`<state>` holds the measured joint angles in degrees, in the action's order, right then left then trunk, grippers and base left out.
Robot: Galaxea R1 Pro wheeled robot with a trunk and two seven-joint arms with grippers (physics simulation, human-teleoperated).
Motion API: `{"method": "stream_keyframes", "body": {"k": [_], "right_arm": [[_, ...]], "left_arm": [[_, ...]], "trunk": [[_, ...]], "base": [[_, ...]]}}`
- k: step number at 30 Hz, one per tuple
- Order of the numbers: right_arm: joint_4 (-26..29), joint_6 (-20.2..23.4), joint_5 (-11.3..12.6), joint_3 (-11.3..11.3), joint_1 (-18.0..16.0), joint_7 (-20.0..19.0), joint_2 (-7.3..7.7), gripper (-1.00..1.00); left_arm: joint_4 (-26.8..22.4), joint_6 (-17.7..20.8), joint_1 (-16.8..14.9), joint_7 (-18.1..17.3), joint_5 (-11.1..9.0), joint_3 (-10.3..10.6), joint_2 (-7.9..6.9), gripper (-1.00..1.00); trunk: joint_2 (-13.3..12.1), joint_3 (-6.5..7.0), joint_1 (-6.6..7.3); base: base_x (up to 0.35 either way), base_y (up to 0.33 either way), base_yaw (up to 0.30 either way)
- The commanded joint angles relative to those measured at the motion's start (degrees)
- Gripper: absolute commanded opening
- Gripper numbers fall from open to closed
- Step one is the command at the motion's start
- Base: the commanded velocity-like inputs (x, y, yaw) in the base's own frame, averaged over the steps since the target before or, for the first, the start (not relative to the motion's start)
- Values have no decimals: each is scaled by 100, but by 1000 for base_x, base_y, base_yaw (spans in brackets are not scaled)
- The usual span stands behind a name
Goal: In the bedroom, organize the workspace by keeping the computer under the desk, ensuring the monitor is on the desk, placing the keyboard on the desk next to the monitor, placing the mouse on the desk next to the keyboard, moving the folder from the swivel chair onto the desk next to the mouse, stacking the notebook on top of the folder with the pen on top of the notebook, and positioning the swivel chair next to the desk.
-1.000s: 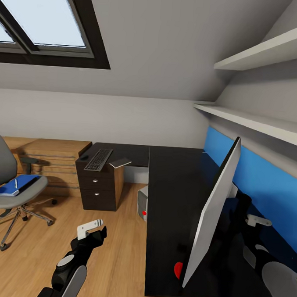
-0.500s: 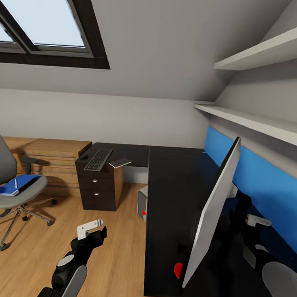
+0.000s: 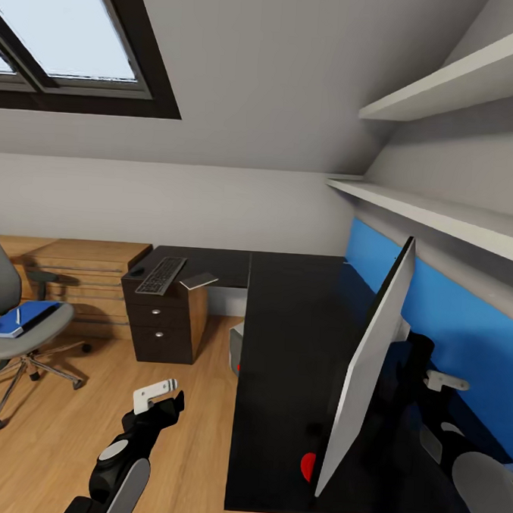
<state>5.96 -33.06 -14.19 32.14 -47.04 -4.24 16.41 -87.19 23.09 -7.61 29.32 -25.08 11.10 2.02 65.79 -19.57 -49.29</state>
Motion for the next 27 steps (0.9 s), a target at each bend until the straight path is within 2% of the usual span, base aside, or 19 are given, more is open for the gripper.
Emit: {"method": "stream_keyframes", "body": {"k": [1,6,16,27], "right_arm": [[2,-16,27,-50,-7,-42,3,-100],[2,-16,29,-50,-7,-41,3,-100],[2,-16,30,-50,-7,-41,3,-100],[2,-16,28,-50,-7,-42,3,-100]], "left_arm": [[-8,13,-4,47,-49,6,-2,100],[-7,12,-4,47,-49,6,-4,100],[4,14,-4,47,-49,6,-9,100],[9,12,-4,47,-49,6,-6,100]], "trunk": [[5,-7,0],[5,-7,0],[5,-7,0],[5,-7,0]], "base": [[0,-28,0],[121,-8,0],[312,-13,0],[202,-154,0]]}}
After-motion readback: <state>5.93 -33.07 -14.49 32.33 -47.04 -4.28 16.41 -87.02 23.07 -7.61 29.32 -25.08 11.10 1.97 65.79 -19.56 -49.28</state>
